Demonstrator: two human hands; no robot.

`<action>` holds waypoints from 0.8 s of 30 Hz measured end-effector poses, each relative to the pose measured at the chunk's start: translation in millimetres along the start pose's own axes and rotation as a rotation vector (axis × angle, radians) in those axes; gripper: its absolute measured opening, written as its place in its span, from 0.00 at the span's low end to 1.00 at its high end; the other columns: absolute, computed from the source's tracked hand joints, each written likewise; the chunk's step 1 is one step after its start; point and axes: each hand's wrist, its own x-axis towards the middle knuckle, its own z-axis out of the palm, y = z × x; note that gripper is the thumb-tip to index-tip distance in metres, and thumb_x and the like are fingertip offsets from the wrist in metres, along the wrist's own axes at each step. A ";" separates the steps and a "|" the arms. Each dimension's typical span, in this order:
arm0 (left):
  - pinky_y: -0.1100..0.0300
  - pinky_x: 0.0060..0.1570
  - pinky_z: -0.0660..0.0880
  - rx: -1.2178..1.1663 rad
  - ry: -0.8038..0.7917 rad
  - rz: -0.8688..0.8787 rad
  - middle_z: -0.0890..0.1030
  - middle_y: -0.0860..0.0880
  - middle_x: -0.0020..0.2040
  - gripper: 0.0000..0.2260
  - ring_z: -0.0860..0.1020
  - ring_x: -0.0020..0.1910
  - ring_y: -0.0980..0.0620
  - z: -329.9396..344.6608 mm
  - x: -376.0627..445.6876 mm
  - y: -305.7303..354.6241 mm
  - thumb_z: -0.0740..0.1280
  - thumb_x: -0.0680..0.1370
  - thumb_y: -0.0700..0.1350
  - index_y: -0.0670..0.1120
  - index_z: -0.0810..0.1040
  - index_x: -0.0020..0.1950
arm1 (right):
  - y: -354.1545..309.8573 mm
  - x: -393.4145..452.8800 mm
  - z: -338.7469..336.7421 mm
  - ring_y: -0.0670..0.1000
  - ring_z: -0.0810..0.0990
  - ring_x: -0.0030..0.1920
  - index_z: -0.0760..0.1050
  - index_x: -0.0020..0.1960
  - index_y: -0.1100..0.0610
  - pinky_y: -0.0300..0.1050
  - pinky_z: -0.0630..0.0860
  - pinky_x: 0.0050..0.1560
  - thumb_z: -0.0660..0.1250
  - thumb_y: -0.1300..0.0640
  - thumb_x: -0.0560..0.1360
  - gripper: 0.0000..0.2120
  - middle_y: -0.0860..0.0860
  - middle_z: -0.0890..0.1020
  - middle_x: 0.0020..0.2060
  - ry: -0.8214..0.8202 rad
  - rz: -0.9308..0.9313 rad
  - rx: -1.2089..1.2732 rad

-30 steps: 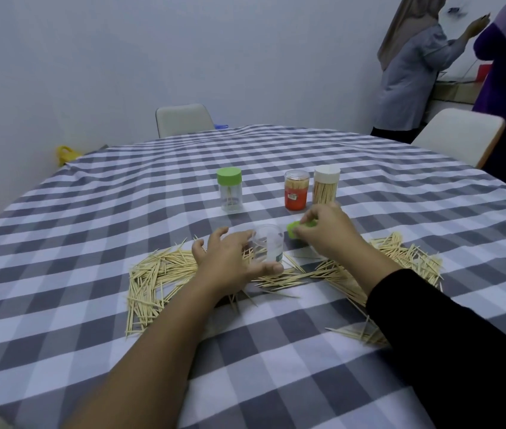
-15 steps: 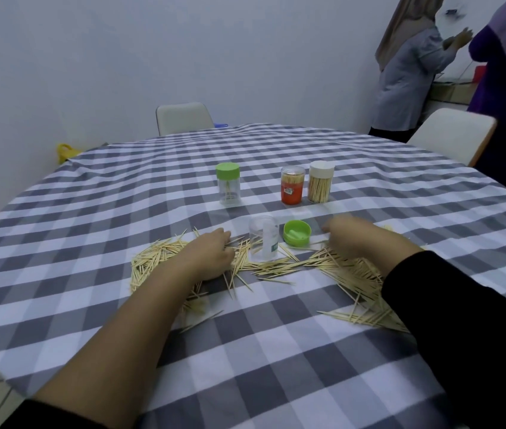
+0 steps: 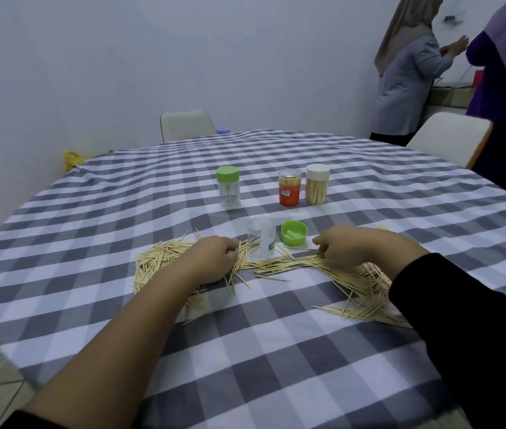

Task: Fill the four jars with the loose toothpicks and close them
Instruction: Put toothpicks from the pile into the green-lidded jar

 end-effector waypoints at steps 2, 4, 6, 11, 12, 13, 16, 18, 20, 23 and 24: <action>0.57 0.56 0.71 0.003 -0.047 -0.012 0.78 0.45 0.61 0.16 0.75 0.55 0.47 -2.6 -2.7 2.5 0.57 0.80 0.47 0.45 0.74 0.65 | -1.1 -1.8 1.3 0.54 0.72 0.64 0.67 0.70 0.57 0.48 0.70 0.63 0.57 0.57 0.76 0.22 0.54 0.72 0.66 -0.021 0.014 -0.026; 0.58 0.57 0.69 0.032 -0.128 -0.028 0.75 0.47 0.65 0.23 0.73 0.60 0.48 -3.4 -4.8 2.8 0.62 0.78 0.54 0.48 0.68 0.71 | -2.9 -1.2 7.9 0.53 0.75 0.55 0.72 0.61 0.57 0.45 0.72 0.52 0.58 0.56 0.74 0.17 0.54 0.75 0.59 -0.005 0.011 -0.059; 0.57 0.55 0.68 0.078 -0.185 -0.040 0.75 0.48 0.64 0.28 0.73 0.60 0.48 -2.0 -5.6 2.3 0.65 0.74 0.62 0.49 0.69 0.69 | -5.5 0.4 16.6 0.53 0.74 0.51 0.72 0.60 0.57 0.44 0.71 0.49 0.57 0.58 0.75 0.15 0.55 0.73 0.57 0.054 0.000 -0.130; 0.59 0.37 0.65 0.179 -0.107 -0.005 0.74 0.47 0.43 0.10 0.71 0.41 0.49 -0.4 -1.2 1.1 0.64 0.78 0.50 0.46 0.70 0.41 | -13.6 0.3 31.4 0.57 0.74 0.55 0.74 0.58 0.62 0.44 0.69 0.49 0.53 0.66 0.77 0.14 0.58 0.71 0.58 0.217 -0.005 -0.219; 0.59 0.38 0.66 0.218 -0.078 0.007 0.75 0.44 0.43 0.08 0.72 0.42 0.47 -1.2 -1.0 1.7 0.62 0.79 0.45 0.44 0.71 0.41 | -15.2 0.5 33.2 0.57 0.74 0.55 0.74 0.58 0.62 0.45 0.70 0.49 0.53 0.66 0.77 0.14 0.58 0.72 0.58 0.246 0.000 -0.231; 0.59 0.39 0.66 0.263 -0.052 0.011 0.76 0.43 0.45 0.07 0.74 0.44 0.45 -1.0 -0.7 1.4 0.61 0.79 0.42 0.43 0.72 0.42 | -16.4 1.3 34.9 0.57 0.75 0.56 0.74 0.58 0.63 0.45 0.70 0.49 0.54 0.67 0.78 0.14 0.58 0.72 0.58 0.281 -0.002 -0.244; 0.59 0.41 0.69 0.390 0.006 -0.001 0.78 0.43 0.47 0.05 0.75 0.43 0.46 4.9 3.5 -2.7 0.59 0.77 0.37 0.42 0.73 0.44 | -18.2 3.7 40.0 0.56 0.75 0.55 0.74 0.58 0.61 0.45 0.71 0.49 0.54 0.66 0.78 0.13 0.57 0.74 0.56 0.369 -0.021 -0.276; 0.58 0.42 0.72 0.427 0.009 -0.031 0.77 0.44 0.45 0.08 0.77 0.45 0.45 9.2 5.8 -2.3 0.59 0.75 0.34 0.41 0.76 0.50 | -18.1 5.2 42.9 0.57 0.75 0.55 0.74 0.57 0.61 0.46 0.71 0.49 0.54 0.65 0.78 0.12 0.57 0.75 0.55 0.413 -0.037 -0.290; 0.58 0.43 0.72 0.458 0.020 -0.043 0.78 0.44 0.47 0.11 0.78 0.48 0.44 12.1 6.3 -0.4 0.60 0.74 0.33 0.42 0.77 0.53 | -18.1 6.2 45.0 0.56 0.75 0.54 0.74 0.56 0.60 0.45 0.70 0.46 0.54 0.65 0.79 0.12 0.56 0.76 0.54 0.456 -0.062 -0.303; 0.58 0.44 0.72 0.470 0.101 -0.025 0.79 0.43 0.49 0.11 0.79 0.49 0.43 15.7 7.8 -2.9 0.61 0.74 0.34 0.42 0.78 0.53 | -17.5 5.0 43.6 0.56 0.76 0.53 0.74 0.55 0.59 0.45 0.69 0.45 0.54 0.64 0.79 0.11 0.55 0.77 0.53 0.481 -0.089 -0.297; 0.58 0.45 0.73 0.468 0.120 -0.026 0.79 0.44 0.50 0.12 0.79 0.50 0.44 16.1 8.7 -5.4 0.60 0.75 0.35 0.43 0.78 0.54 | -17.3 4.7 42.0 0.55 0.77 0.53 0.73 0.55 0.59 0.45 0.70 0.45 0.54 0.64 0.79 0.11 0.55 0.77 0.52 0.481 -0.098 -0.292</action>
